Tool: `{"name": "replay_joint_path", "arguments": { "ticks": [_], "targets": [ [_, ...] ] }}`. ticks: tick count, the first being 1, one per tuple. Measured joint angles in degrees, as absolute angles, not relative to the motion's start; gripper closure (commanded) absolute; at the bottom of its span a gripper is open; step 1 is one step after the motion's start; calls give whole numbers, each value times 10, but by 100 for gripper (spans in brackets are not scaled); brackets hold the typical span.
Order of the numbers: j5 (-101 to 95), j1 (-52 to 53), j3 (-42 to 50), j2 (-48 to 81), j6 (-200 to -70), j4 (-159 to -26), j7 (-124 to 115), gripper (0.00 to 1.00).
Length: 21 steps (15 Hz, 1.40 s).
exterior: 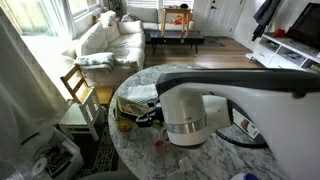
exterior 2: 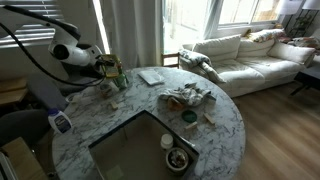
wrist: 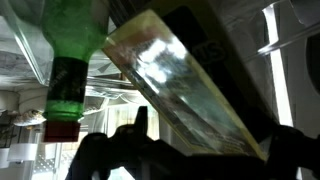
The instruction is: Put the yellow book in the clear container on the left
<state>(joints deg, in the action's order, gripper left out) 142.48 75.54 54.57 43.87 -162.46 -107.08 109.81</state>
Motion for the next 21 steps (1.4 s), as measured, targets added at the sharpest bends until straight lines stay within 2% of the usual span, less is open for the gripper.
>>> {"name": "replay_joint_path", "arguments": {
  "ticks": [5, 11, 16, 21],
  "targets": [
    [1370, 743, 521, 380, -1665, -1072, 1076, 0],
    [1366, 731, 507, 366, -1665, -1070, 1076, 0],
    [1267, 657, 409, 307, -1679, -1052, 1005, 0],
    [1113, 599, 346, 293, -1686, -1052, 791, 0]
  ]
}}
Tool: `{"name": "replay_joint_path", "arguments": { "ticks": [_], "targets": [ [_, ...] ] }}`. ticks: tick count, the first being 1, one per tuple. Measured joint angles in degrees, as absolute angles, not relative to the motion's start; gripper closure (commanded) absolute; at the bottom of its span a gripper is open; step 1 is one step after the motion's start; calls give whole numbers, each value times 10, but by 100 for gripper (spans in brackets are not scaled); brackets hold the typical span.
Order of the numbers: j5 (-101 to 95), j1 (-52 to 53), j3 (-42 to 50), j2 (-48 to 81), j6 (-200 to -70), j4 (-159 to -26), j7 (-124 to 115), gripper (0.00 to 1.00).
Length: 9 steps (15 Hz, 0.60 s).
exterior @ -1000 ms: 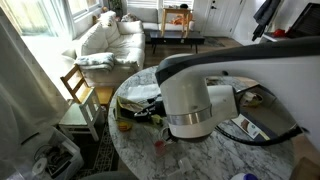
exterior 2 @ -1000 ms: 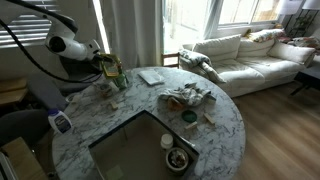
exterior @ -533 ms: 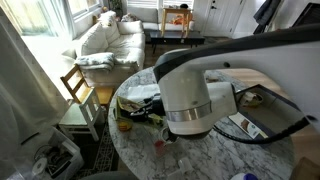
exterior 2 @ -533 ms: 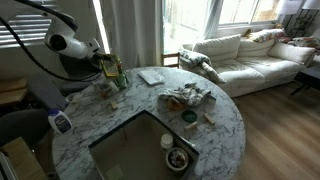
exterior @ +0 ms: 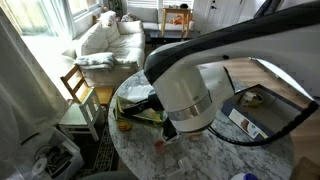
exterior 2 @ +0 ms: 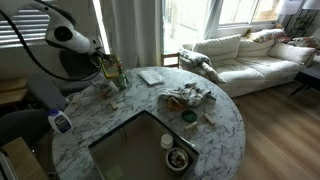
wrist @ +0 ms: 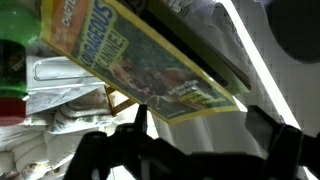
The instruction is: Put the yellow book in the clear container on the left
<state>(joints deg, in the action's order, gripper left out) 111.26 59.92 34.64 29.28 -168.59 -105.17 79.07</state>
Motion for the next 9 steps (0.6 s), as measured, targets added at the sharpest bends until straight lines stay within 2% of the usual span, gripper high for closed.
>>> {"name": "replay_joint_path", "arguments": {
  "ticks": [9],
  "targets": [
    [1089, 598, 339, 296, -1686, -1043, 762, 0]
  ]
}}
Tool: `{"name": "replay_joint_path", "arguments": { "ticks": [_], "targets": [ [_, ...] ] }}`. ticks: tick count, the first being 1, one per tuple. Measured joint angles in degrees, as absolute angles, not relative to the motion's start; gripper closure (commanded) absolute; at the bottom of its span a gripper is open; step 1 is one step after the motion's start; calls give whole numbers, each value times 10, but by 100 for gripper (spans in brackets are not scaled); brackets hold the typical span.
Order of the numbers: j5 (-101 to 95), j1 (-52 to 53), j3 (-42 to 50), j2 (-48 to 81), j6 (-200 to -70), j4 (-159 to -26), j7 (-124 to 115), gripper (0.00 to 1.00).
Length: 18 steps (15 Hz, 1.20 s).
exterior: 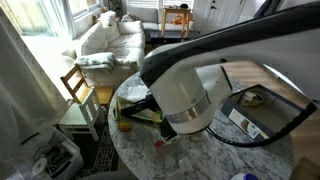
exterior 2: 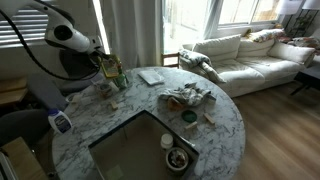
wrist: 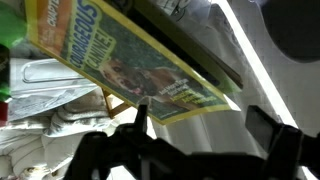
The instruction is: Put the yellow book in the clear container on the left
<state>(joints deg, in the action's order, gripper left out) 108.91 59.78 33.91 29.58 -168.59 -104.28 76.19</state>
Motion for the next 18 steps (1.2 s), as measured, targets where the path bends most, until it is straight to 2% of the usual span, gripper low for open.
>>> {"name": "replay_joint_path", "arguments": {
  "ticks": [7, 12, 18],
  "targets": [
    [842, 606, 329, 330, -1689, -1014, 517, 0],
    [664, 634, 380, 390, -1677, -983, 324, 0],
    [575, 652, 436, 438, -1626, -933, 210, 0]
  ]
}}
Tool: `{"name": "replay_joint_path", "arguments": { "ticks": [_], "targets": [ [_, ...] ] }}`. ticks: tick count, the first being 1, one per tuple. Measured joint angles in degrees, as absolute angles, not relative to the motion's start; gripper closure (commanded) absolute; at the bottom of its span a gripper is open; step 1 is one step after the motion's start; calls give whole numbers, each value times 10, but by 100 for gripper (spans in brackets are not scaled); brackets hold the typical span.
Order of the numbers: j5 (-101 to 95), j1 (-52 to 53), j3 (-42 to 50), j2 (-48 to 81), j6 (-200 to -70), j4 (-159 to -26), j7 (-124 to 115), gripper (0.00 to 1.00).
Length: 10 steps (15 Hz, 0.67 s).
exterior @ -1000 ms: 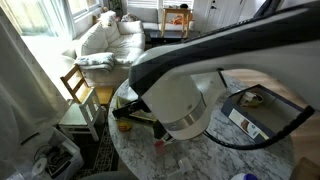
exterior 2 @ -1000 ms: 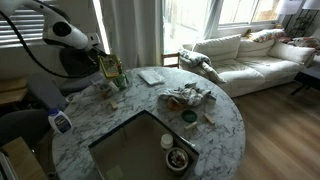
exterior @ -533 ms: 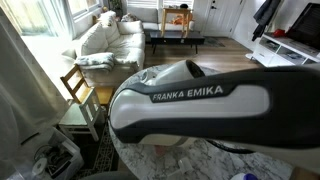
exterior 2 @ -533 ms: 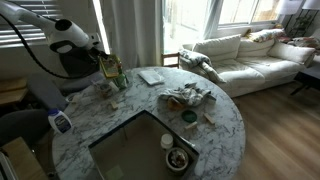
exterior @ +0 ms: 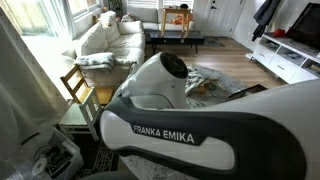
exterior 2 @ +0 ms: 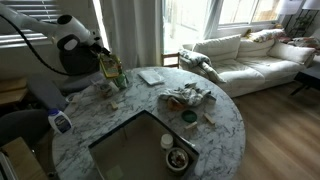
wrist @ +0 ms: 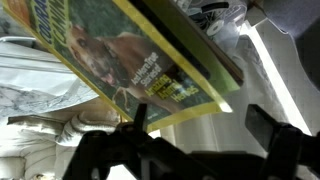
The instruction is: Put the yellow book in the clear container on the left
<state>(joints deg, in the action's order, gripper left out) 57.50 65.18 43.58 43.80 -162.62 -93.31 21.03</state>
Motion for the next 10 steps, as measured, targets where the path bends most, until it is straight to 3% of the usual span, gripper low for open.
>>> {"name": "replay_joint_path", "arguments": {
  "ticks": [10],
  "targets": [
    [133, 538, 319, 434, -1608, -891, -96, 0]
  ]
}}
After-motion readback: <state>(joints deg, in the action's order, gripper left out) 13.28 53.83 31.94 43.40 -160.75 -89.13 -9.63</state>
